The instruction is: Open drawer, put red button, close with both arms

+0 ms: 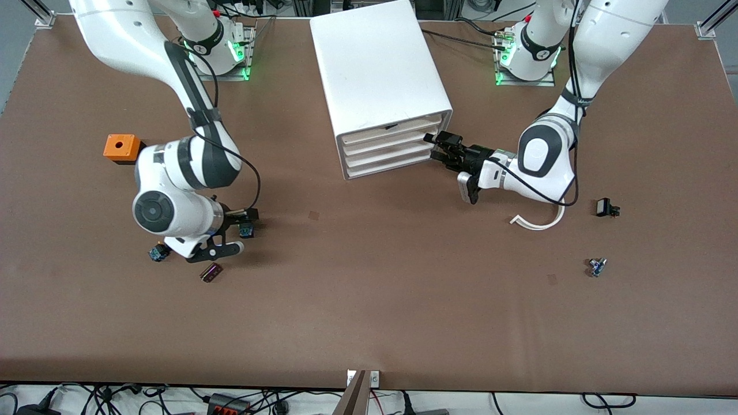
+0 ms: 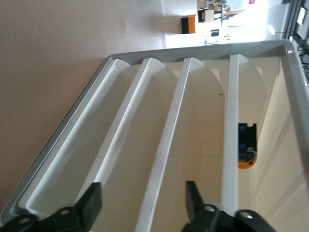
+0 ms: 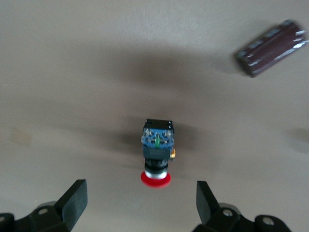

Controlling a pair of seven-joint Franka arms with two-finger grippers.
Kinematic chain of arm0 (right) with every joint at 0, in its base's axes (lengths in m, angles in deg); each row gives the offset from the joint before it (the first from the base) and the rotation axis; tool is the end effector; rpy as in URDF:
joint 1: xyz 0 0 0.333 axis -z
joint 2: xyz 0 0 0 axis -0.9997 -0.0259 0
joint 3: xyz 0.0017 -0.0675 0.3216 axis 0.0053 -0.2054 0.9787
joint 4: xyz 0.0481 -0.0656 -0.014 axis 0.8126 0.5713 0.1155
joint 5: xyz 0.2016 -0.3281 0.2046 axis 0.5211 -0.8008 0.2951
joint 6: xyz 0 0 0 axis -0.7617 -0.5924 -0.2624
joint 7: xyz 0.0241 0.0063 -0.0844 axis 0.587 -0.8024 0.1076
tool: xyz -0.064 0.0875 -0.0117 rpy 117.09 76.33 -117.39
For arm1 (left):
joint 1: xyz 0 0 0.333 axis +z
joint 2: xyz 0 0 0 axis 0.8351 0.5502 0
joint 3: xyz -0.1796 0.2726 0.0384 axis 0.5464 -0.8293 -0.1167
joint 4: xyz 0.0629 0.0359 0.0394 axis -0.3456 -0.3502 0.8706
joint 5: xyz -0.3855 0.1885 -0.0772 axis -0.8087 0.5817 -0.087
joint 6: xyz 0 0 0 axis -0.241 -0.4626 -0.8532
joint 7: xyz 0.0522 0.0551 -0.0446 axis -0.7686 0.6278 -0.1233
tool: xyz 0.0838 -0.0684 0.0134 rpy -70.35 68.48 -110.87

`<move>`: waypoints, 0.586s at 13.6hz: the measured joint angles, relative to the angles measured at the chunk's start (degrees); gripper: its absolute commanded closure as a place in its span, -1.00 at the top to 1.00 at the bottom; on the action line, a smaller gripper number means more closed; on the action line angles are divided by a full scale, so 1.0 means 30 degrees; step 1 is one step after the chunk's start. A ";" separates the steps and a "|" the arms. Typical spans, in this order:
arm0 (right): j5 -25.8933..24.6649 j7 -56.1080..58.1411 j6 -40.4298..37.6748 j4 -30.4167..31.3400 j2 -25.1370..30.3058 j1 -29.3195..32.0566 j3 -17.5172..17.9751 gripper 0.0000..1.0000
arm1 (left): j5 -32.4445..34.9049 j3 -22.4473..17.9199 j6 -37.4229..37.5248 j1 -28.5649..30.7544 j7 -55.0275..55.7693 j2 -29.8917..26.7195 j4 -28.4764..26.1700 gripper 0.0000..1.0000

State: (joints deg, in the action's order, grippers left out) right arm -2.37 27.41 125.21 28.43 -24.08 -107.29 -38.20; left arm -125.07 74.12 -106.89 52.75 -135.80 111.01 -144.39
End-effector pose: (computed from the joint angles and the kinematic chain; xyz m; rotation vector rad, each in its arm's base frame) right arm 0.6843 0.1935 0.2317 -3.0762 -0.3169 0.3690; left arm 0.5052 -0.2383 0.1672 1.8451 -0.4809 -0.3505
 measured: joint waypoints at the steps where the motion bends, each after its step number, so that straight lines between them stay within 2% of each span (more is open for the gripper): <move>1: -0.0046 0.0001 0.0211 -0.0028 -0.0401 -0.0103 0.0000 1.00 | -0.0469 0.0011 0.0003 -0.0003 -0.0942 0.0482 -0.0023 0.28; 6: -0.0279 0.0003 0.0564 -0.0074 -0.1671 -0.0165 -0.0066 1.00 | -0.1713 0.0170 0.0879 -0.0006 -0.2110 0.1463 -0.0276 0.27; 8: -0.0290 0.0006 0.0565 -0.0076 -0.2054 -0.0155 -0.0145 1.00 | -0.2128 0.0203 0.1193 -0.0005 -0.2145 0.1463 -0.0395 0.13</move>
State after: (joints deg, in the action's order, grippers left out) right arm -3.24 27.43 126.91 28.20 -30.24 -107.75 -38.64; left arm -131.45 74.73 -103.31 52.73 -142.24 115.39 -145.57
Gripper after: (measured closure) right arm 0.000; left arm 0.366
